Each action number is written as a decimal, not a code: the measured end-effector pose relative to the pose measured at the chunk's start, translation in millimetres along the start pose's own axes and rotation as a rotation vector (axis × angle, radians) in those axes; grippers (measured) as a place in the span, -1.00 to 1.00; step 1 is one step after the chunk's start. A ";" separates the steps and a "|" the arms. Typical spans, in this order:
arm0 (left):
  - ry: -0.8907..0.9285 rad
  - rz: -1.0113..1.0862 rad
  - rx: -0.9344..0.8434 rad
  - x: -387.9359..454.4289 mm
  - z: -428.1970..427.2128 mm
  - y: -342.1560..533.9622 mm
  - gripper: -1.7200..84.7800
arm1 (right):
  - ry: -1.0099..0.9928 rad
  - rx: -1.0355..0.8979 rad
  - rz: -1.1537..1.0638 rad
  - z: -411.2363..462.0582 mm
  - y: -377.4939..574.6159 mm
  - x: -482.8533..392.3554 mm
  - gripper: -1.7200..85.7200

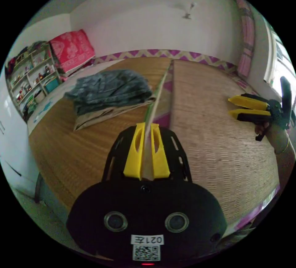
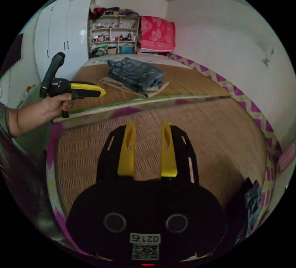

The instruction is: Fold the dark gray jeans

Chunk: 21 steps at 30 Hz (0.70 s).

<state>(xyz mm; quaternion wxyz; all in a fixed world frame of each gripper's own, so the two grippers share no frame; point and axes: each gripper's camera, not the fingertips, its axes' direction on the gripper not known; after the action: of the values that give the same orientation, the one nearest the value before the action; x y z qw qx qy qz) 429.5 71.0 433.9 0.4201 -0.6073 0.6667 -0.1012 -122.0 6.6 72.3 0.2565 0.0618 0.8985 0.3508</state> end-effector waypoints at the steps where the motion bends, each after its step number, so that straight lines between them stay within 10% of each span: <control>1: -0.037 -0.026 -0.008 -22.5 -0.6 7.1 -0.98 | -0.010 0.007 -0.038 20.0 -29.4 -15.9 -0.69; 21: -0.166 -0.073 -0.213 -84.1 37.1 32.3 -0.98 | 0.154 -0.054 -0.459 251.4 -335.3 -211.0 -0.66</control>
<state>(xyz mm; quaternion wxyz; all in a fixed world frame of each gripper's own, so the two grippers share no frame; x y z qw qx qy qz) 423.8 168.0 426.5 0.4028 -0.6785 0.6142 0.0056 209.7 -154.4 -218.1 0.2618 -0.1778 0.8961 0.3111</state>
